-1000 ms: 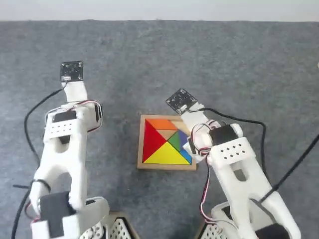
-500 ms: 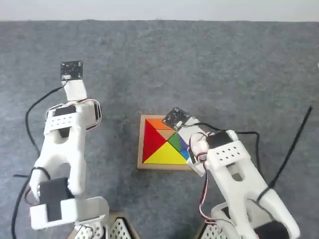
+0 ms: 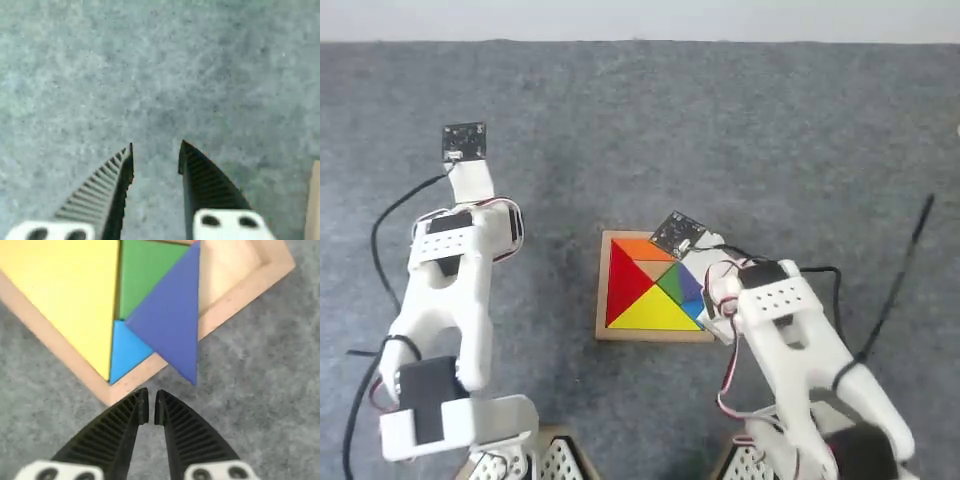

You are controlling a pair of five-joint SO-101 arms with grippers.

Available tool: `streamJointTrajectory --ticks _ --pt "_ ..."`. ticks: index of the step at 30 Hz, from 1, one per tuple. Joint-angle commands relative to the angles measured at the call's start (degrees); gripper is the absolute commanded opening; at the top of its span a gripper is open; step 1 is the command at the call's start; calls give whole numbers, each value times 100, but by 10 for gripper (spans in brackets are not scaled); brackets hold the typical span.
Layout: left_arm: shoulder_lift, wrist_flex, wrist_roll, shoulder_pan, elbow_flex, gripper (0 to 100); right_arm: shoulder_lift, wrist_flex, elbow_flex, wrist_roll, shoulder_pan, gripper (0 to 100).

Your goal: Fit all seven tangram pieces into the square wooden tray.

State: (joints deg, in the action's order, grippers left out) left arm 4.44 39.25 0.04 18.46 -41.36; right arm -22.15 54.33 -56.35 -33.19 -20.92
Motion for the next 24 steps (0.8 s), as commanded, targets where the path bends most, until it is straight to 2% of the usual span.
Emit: streamJointTrajectory --ticks 1,5,17,24 --pt "35 -123 0 -9 224 152 321 -215 475 -132 224 48" --pt "26 -123 0 -9 224 152 611 -224 967 -132 444 48" --pt "26 -132 -9 -9 224 152 1631 -796 1767 -132 426 48" --pt "26 -132 -9 -9 224 152 2290 -743 2664 -105 426 48"
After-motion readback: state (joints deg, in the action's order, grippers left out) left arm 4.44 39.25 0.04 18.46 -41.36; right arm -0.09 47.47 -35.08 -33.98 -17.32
